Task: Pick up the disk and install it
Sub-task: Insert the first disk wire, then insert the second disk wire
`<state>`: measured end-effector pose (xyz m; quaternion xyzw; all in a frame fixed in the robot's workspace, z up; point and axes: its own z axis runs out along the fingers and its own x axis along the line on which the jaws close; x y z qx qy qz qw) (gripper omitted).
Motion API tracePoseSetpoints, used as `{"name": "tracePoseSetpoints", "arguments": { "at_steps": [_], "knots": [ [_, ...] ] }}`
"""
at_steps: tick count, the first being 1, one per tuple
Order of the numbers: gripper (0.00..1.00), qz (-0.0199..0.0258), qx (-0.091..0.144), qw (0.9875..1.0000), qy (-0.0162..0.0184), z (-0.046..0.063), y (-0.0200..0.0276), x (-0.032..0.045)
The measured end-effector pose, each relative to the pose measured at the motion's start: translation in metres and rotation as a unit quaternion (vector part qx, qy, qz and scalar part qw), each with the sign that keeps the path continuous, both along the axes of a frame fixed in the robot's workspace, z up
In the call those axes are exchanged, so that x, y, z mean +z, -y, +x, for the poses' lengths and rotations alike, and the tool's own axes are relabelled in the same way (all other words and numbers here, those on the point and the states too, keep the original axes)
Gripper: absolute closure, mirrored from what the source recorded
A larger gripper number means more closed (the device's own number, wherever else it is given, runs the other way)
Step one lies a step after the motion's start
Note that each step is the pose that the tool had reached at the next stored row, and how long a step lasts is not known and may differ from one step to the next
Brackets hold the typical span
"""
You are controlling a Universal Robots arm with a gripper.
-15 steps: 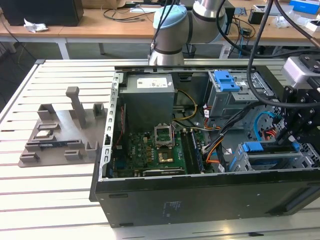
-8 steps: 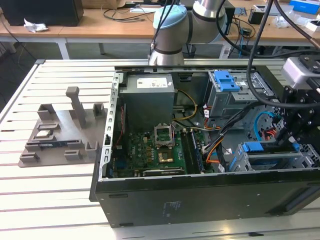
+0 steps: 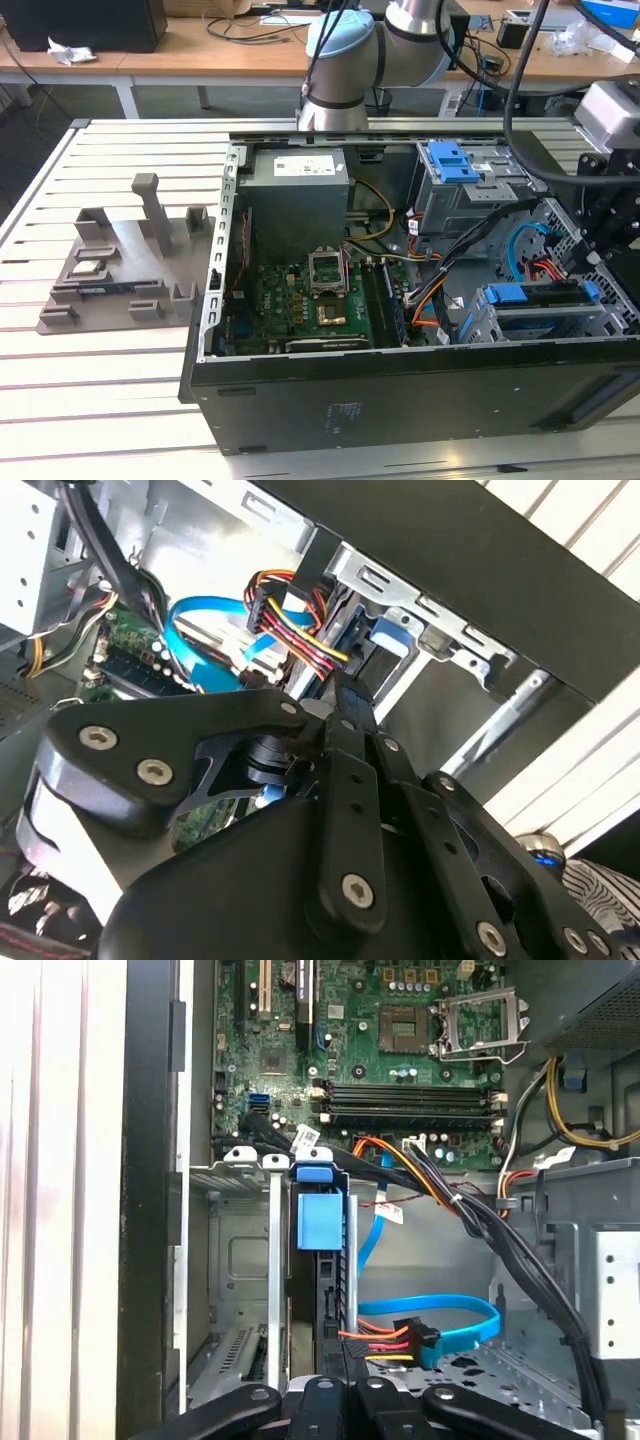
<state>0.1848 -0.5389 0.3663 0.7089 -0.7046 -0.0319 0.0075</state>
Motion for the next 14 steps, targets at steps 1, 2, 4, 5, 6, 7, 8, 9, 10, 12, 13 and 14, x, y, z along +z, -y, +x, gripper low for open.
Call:
{"name": "tracePoseSetpoints", "arguments": {
  "at_steps": [1,2,4,5,6,7,8,9,10,12,13,14],
  "knots": [
    [0.89,0.0001,0.0,1.0,0.0,0.0,-0.0003,0.0034],
    [0.89,0.0,0.0,1.0,0.0,0.0,-0.0005,0.0074],
    [0.89,0.0,0.0,1.0,0.0,0.0,-0.0009,0.0166],
    [0.89,0.0,0.0,1.0,0.0,0.0,-0.001,0.0202],
    [0.89,0.0,0.0,1.0,0.0,0.0,-0.0011,0.0257],
    [0.89,0.0001,0.0,1.0,0.0,0.0,-0.0011,0.0277],
    [0.89,0.0002,0.0,1.0,0.0,0.0,-0.0011,0.0278],
    [0.89,0.0002,0.0,1.0,0.0,0.0,-0.0011,0.0278],
    [0.89,0.0001,0.0,1.0,0.0,0.0,-0.0011,0.028],
    [0.89,0.0001,0.0,1.0,0.0,0.0,-0.0011,0.0281],
    [0.89,0.0,0.0,1.0,0.0,0.0,-0.0011,0.0282],
    [0.89,0.0001,0.0,1.0,0.0,0.0,-0.0011,0.0282]
  ]
}}
